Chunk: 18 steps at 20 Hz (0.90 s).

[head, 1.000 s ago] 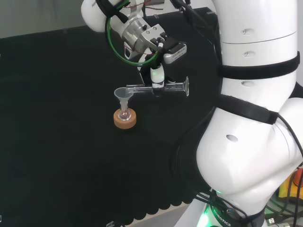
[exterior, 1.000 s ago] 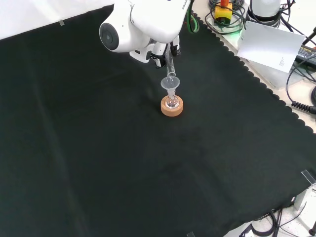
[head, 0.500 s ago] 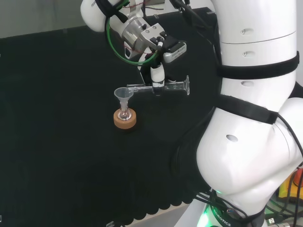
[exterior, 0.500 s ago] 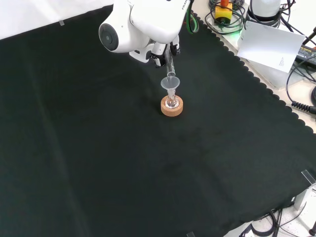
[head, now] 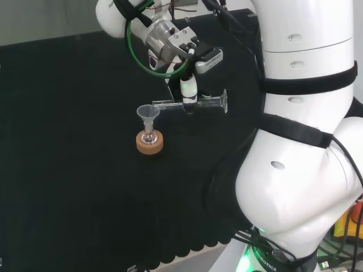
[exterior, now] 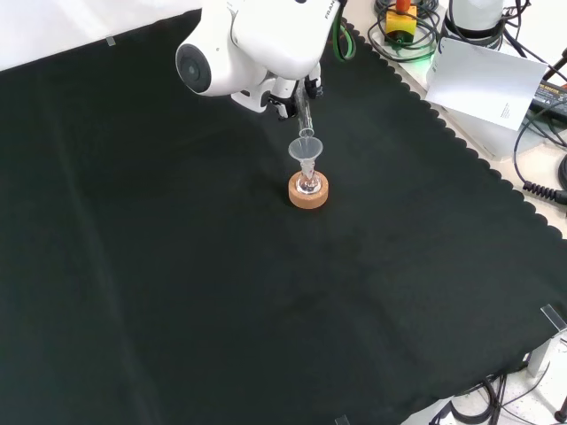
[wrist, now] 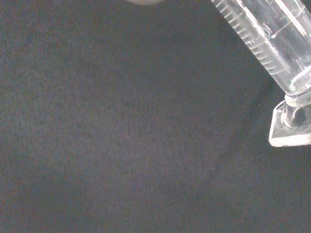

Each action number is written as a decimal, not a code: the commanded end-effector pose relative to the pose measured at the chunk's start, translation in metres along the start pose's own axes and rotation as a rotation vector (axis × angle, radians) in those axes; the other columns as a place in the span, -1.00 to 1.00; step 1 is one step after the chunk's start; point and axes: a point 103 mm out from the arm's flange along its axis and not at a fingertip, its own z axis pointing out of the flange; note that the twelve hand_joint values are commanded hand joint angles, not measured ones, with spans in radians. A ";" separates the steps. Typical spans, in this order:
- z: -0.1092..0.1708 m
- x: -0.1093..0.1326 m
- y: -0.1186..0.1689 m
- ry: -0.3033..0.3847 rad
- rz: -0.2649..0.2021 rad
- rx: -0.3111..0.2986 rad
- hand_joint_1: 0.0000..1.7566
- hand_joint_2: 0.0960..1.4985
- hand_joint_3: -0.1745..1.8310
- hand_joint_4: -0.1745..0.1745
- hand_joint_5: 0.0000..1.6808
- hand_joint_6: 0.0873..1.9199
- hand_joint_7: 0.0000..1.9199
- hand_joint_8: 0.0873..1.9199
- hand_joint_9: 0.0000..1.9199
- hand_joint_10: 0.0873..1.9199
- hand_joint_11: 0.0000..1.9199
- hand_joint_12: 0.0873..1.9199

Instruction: Pour the water from the graduated cylinder into the round-bottom flask.

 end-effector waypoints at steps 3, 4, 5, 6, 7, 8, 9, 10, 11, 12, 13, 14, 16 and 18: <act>-0.001 -0.001 0.000 0.003 -0.003 -0.002 0.45 0.41 -0.83 -1.00 0.22 -0.11 0.11 -0.12 0.58 -1.00 0.34 -0.25; 0.000 -0.001 0.000 0.003 -0.004 -0.002 0.45 0.41 -0.83 -1.00 0.22 -0.11 0.11 -0.12 0.58 -1.00 0.34 -0.25; -0.001 -0.001 0.000 0.003 -0.006 0.000 0.45 0.41 -0.83 -1.00 0.22 -0.11 0.11 -0.12 0.58 -1.00 0.34 -0.25; -0.001 -0.001 0.001 0.003 -0.009 0.003 0.45 0.41 -0.83 -1.00 0.22 -0.11 0.11 -0.12 0.58 -1.00 0.34 -0.25; -0.002 -0.001 0.001 0.003 -0.011 0.003 0.45 0.41 -0.83 -1.00 0.22 -0.11 0.11 -0.12 0.58 -1.00 0.34 -0.25; -0.002 -0.001 0.001 0.002 -0.008 0.001 0.45 0.41 -0.83 -1.00 0.22 -0.11 0.11 -0.12 0.58 -1.00 0.34 -0.25; -0.002 0.000 0.001 0.001 -0.008 0.001 0.45 0.41 -0.83 -1.00 0.22 -0.11 0.11 -0.12 0.58 -1.00 0.34 -0.25; -0.002 -0.001 0.001 0.001 -0.008 0.000 0.45 0.41 -0.83 -1.00 0.22 -0.11 0.11 -0.12 0.58 -1.00 0.34 -0.25; -0.002 -0.001 0.001 0.000 -0.006 -0.002 0.45 0.41 -0.83 -1.00 0.22 -0.11 0.11 -0.12 0.58 -1.00 0.34 -0.25; -0.003 0.000 0.001 0.000 -0.005 -0.002 0.45 0.41 -0.83 -1.00 0.22 -0.11 0.11 -0.12 0.58 -1.00 0.34 -0.25; -0.003 0.000 0.001 0.000 -0.004 -0.002 0.45 0.41 -0.83 -1.00 0.22 -0.11 0.11 -0.12 0.58 -1.00 0.34 -0.25; -0.003 0.000 0.001 0.000 -0.004 -0.001 0.45 0.41 -0.83 -1.00 0.22 -0.11 0.11 -0.12 0.58 -1.00 0.34 -0.25; -0.003 0.000 0.001 -0.001 -0.006 -0.011 0.45 0.41 -0.83 -1.00 0.22 -0.11 0.11 -0.12 0.58 -1.00 0.34 -0.26; -0.003 0.001 0.002 0.001 -0.009 -0.024 0.45 0.41 -0.83 -1.00 0.22 -0.11 0.11 -0.12 0.58 -1.00 0.34 -0.26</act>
